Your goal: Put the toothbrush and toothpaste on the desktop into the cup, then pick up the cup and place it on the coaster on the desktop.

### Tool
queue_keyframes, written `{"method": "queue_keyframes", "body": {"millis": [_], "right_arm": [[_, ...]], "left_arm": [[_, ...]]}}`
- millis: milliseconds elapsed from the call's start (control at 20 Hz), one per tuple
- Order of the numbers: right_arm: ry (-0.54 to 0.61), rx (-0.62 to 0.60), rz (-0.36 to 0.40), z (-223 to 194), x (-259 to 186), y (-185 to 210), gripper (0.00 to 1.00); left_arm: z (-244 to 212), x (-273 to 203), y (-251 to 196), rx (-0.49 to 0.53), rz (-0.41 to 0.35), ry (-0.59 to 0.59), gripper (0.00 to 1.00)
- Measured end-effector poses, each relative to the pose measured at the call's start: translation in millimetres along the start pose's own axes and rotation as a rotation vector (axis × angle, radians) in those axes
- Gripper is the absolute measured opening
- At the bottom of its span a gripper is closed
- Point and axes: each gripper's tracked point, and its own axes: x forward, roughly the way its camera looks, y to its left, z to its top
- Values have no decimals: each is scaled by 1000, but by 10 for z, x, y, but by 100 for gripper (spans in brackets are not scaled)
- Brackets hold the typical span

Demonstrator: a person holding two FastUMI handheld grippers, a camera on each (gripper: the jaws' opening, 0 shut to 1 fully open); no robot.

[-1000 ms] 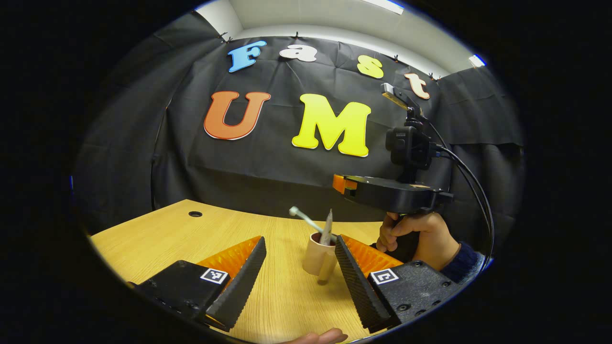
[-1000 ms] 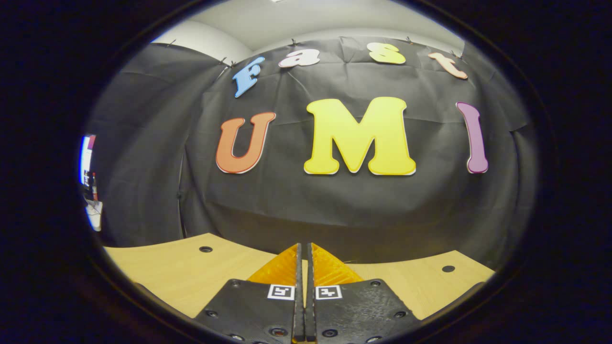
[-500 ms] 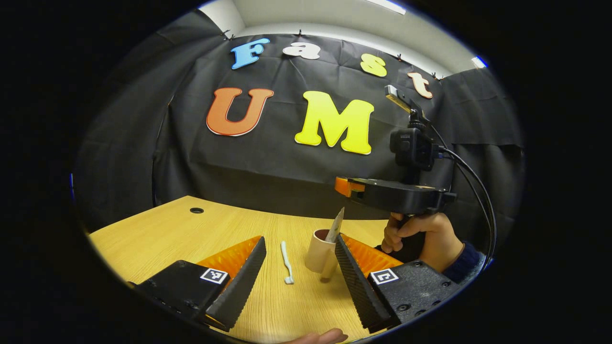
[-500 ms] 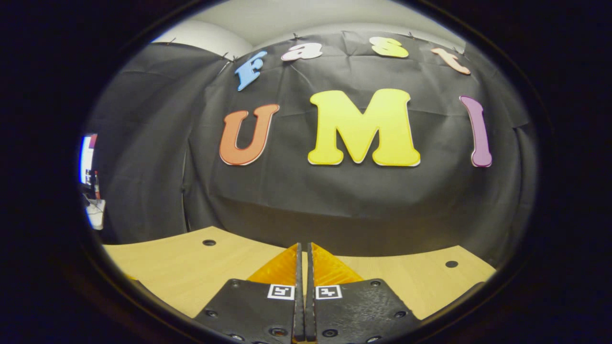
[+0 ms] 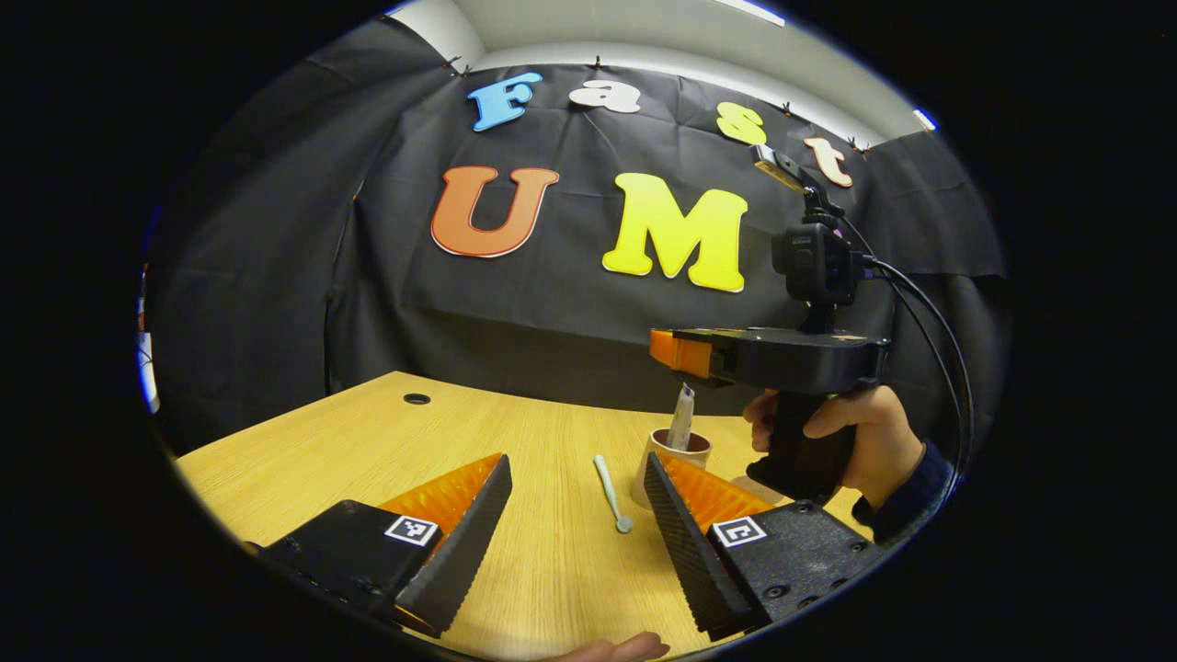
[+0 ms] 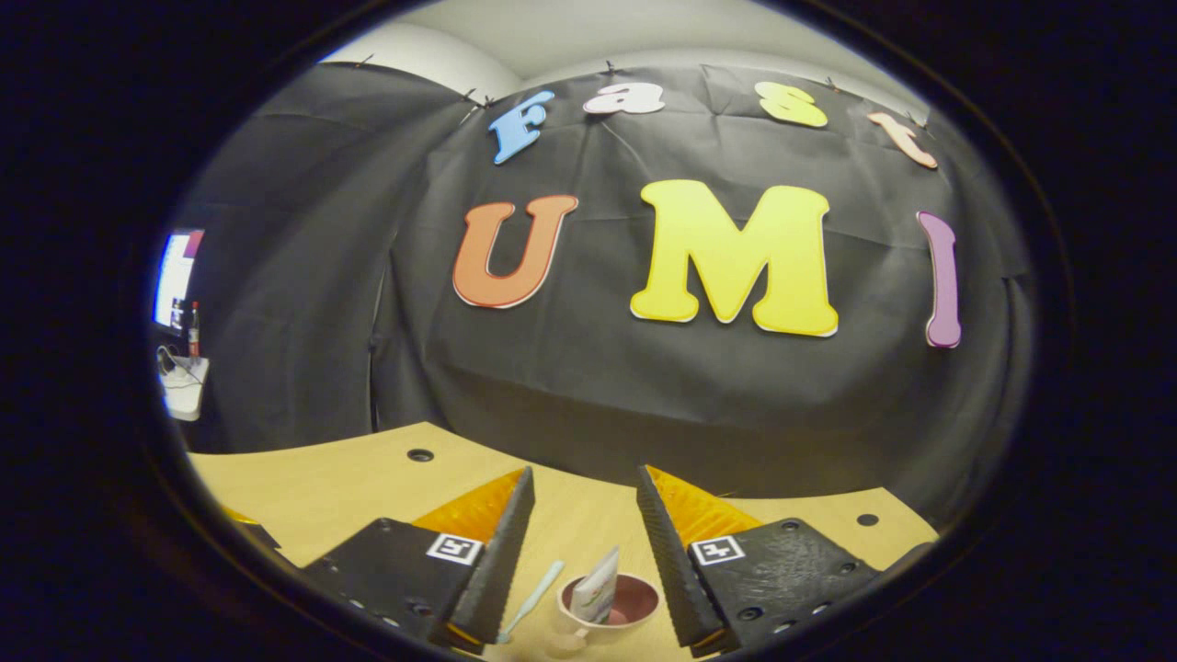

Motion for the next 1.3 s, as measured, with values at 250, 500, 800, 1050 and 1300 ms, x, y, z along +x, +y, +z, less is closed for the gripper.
{"method": "queue_keyframes", "body": {"millis": [250, 500, 800, 1050, 1300], "right_arm": [[40, -4, 2, -89, -48, 370, 85], [127, 26, -38, -505, 55, 758, 90], [320, 139, -144, -1185, 81, 868, 90], [426, 174, -204, -1504, -38, 761, 84], [503, 151, -241, -1828, -205, 622, 80]], "left_arm": [[81, -223, 105, 34, 6, -43, 93], [88, -351, 151, 37, 1, -65, 92], [-50, -360, 325, -10, 20, -25, 92], [-190, -452, 416, -11, 17, 0, 93], [-190, -625, 645, 25, 67, -30, 93]]}}
